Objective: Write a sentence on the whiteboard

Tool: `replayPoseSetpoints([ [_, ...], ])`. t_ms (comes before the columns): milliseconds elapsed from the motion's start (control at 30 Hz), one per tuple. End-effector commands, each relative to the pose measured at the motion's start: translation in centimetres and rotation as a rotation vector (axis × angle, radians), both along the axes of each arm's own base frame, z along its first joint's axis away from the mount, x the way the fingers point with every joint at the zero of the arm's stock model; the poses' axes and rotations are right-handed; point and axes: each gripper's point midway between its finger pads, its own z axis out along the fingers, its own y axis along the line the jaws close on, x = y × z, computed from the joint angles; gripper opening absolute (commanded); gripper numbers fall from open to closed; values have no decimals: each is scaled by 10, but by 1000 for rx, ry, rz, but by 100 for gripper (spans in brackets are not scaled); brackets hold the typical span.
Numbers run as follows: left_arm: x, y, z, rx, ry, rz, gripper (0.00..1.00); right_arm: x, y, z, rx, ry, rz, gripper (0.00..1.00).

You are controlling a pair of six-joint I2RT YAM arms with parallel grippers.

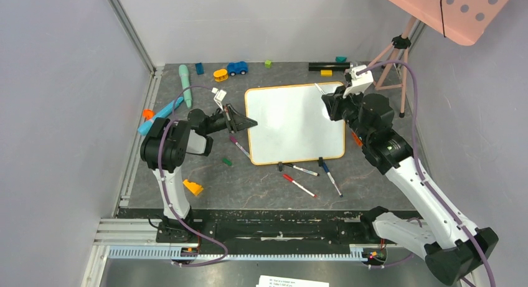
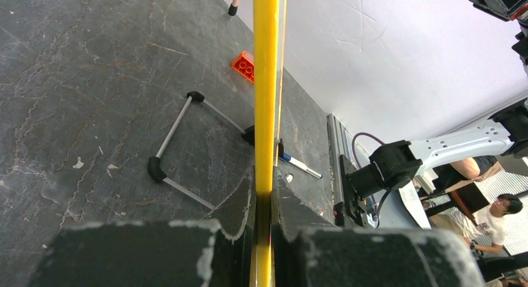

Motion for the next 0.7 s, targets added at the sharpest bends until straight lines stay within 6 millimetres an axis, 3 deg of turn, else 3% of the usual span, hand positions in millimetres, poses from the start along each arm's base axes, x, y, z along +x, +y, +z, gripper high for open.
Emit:
replayPoseSetpoints([
  [0, 10, -3, 15, -22, -109, 31, 2, -6, -4, 9, 12, -38, 1, 0],
  [300, -1, -3, 13, -13, -108, 13, 5, -5, -5, 4, 5, -22, -2, 0],
  [433, -6, -3, 12, -10, -96, -10, 22, -7, -4, 4, 15, -19, -1, 0],
  [667, -12, -2, 8, -7, -72, -19, 42, -12, -5, 3, 24, -15, 5, 0],
])
